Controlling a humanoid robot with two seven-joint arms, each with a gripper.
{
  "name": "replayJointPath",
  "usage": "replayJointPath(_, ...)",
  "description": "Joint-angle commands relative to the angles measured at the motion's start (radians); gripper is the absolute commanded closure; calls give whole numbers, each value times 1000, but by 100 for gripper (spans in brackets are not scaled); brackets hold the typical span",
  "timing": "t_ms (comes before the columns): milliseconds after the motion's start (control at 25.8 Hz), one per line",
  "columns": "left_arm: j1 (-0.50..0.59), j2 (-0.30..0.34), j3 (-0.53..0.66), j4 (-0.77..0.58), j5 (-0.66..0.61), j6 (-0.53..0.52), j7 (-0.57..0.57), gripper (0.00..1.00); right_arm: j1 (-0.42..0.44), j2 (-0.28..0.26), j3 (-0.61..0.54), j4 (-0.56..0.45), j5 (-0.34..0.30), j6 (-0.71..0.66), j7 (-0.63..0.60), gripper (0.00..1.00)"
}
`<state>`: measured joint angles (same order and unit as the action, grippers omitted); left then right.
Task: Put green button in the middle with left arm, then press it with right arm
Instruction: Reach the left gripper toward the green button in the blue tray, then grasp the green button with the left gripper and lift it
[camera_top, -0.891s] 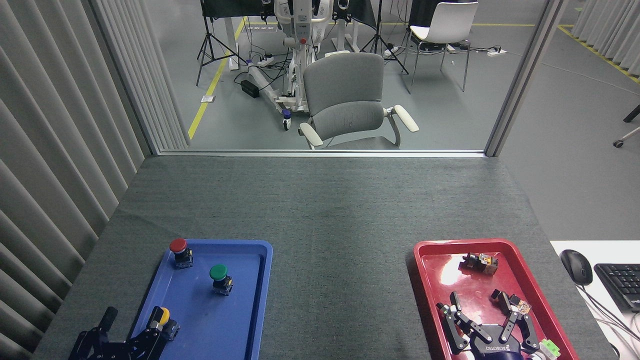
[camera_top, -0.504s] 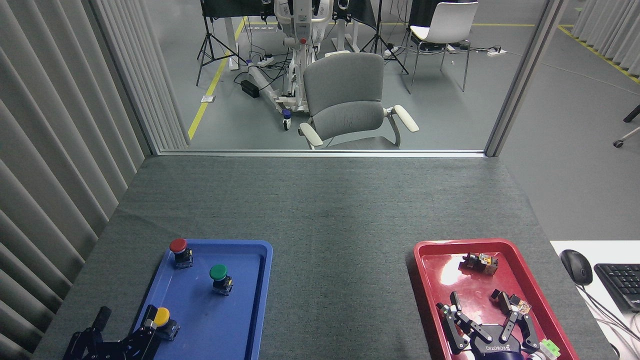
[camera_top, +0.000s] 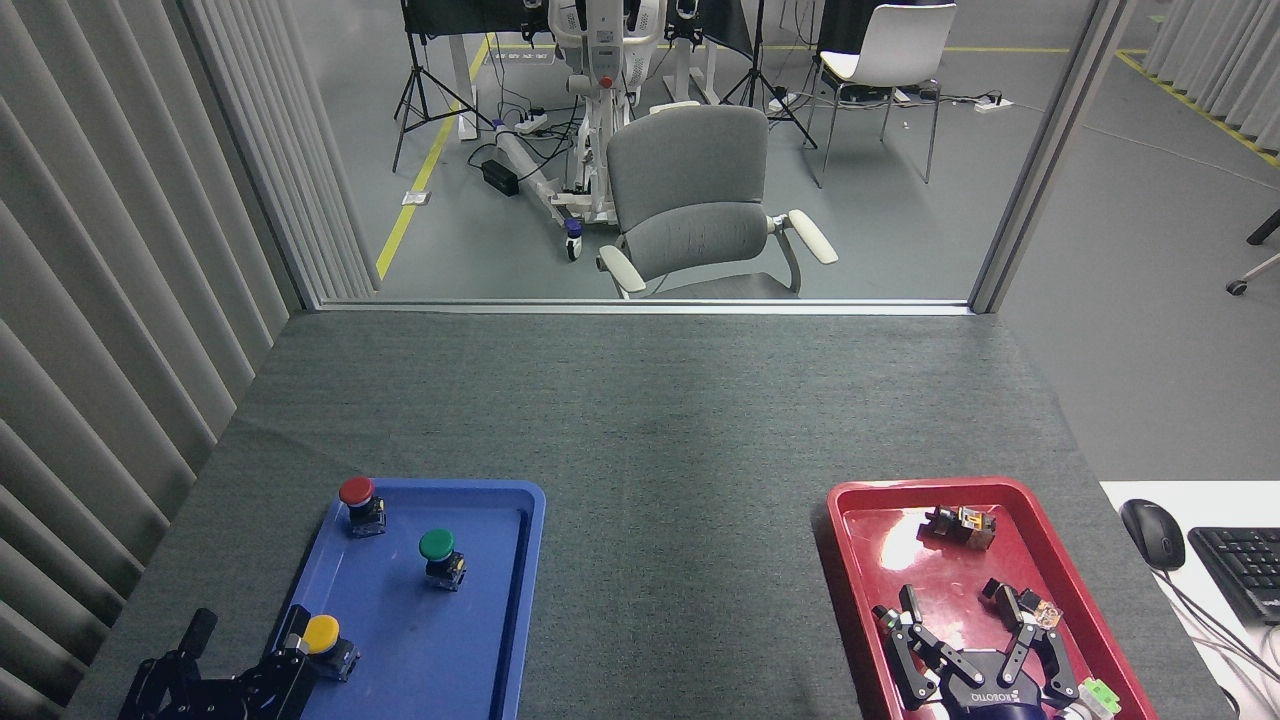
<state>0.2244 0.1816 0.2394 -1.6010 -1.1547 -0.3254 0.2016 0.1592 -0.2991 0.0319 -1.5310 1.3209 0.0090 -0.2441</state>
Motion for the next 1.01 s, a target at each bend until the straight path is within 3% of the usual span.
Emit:
replayJointPath(0,-2,-2,0,-5,0,8,-10,1,0,2,0,0,0,0,0,1)
replayJointPath(116,-8,-11,-69,-37,-23,60,-36,1,0,2,0,0,0,0,0,1)
replayJointPath(271,-42,-13,-285,-68,-49,247,-73,1,0,0,0,0,0,0,0,1)
replayJointPath(426,-53,-33,-419,-82,-72,394,-70,1,0,2,0,0,0,0,0,1)
replayJointPath(620,-103,-37,-581,-5,-108,598,-37,1,0,0,0,0,0,0,0,1)
replayJointPath(814,-203,-42,-672,148,-108,625,6,1,0,0,0,0,0,0,0,1)
replayJointPath(969,-269,-74,-675,259,-103,620,7,1,0,0,2,0,0,0,0,1)
